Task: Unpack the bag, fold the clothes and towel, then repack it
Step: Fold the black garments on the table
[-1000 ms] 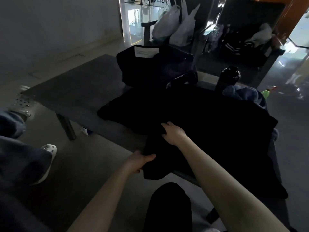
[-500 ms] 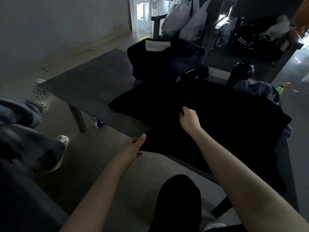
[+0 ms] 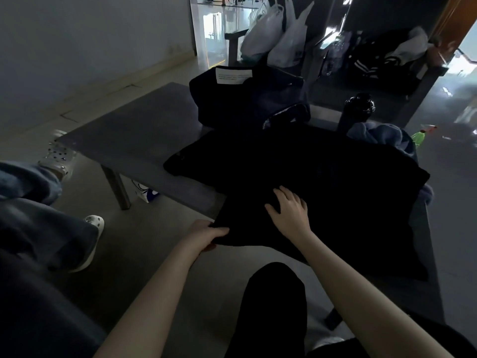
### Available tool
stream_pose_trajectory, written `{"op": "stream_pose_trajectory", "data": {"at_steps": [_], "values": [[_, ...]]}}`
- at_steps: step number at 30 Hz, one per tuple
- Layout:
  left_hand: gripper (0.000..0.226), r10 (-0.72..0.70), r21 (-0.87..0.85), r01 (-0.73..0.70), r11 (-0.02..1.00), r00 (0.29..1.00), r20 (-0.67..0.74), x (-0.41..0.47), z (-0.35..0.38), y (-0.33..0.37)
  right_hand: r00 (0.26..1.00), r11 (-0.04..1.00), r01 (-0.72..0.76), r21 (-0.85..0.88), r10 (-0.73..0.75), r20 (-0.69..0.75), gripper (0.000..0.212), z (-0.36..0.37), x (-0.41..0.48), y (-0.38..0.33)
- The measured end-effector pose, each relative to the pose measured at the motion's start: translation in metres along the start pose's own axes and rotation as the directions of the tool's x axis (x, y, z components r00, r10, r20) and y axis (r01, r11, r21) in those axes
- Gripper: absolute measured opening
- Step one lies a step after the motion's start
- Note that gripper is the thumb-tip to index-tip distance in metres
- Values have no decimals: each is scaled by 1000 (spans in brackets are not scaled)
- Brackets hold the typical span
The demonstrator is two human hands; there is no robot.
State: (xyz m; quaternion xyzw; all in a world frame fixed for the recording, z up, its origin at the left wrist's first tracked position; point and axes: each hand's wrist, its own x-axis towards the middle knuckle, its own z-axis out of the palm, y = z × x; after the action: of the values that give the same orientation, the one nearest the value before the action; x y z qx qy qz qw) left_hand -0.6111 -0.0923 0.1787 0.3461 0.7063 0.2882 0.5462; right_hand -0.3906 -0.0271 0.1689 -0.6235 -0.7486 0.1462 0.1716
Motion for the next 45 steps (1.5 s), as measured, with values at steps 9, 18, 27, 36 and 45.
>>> {"op": "stream_pose_trajectory", "data": {"at_steps": [9,18,27,36,45], "values": [[31,125,-251,-190,949,959,-253,3,9,21,978,990,-45,-133,71,196,72,-25,-72,65],[18,178,3,-181,984,967,-185,-1,5,21,978,956,-208,-205,204,-41,68,-50,-147,128],[27,175,156,-136,978,948,-266,-2,12,27,905,897,-416,-149,391,-169,53,-72,-176,163],[48,354,630,-265,730,935,-16,-8,10,32,905,894,-393,-215,335,-262,24,-90,-165,175],[17,491,572,-362,736,867,-83,-4,5,56,890,904,-418,-91,387,-242,24,-106,-161,193]]}}
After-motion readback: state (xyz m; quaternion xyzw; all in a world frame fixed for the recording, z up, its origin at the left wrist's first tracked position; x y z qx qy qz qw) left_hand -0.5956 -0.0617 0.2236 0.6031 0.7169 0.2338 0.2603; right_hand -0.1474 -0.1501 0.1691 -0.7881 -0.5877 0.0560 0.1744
